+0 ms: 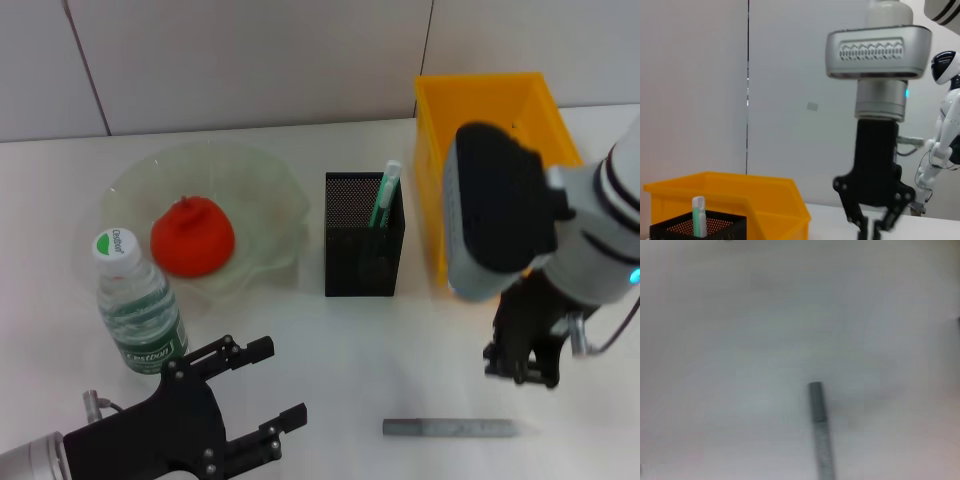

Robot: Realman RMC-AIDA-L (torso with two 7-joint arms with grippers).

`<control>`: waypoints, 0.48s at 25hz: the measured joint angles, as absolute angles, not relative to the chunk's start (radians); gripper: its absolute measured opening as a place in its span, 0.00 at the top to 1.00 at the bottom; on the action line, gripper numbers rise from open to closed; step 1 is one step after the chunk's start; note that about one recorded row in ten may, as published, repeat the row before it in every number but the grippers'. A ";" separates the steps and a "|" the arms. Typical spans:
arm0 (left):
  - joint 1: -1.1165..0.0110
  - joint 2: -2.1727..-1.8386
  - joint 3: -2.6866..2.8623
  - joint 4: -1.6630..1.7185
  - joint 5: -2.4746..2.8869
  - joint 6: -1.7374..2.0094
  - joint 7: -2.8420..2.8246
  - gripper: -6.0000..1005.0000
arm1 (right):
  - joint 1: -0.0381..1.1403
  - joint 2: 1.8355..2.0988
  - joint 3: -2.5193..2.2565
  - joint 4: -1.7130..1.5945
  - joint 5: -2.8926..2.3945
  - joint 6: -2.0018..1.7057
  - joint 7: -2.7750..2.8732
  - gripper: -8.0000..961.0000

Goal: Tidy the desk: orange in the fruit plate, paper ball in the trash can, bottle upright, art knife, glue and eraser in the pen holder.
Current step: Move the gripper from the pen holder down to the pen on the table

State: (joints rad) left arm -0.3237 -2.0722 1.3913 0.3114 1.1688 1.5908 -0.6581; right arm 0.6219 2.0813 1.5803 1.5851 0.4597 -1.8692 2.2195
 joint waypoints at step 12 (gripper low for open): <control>-0.325 -2.072 1.391 0.311 1.169 1.591 -0.659 0.29 | 0.592 2.086 1.388 1.523 0.470 -1.745 2.300 0.63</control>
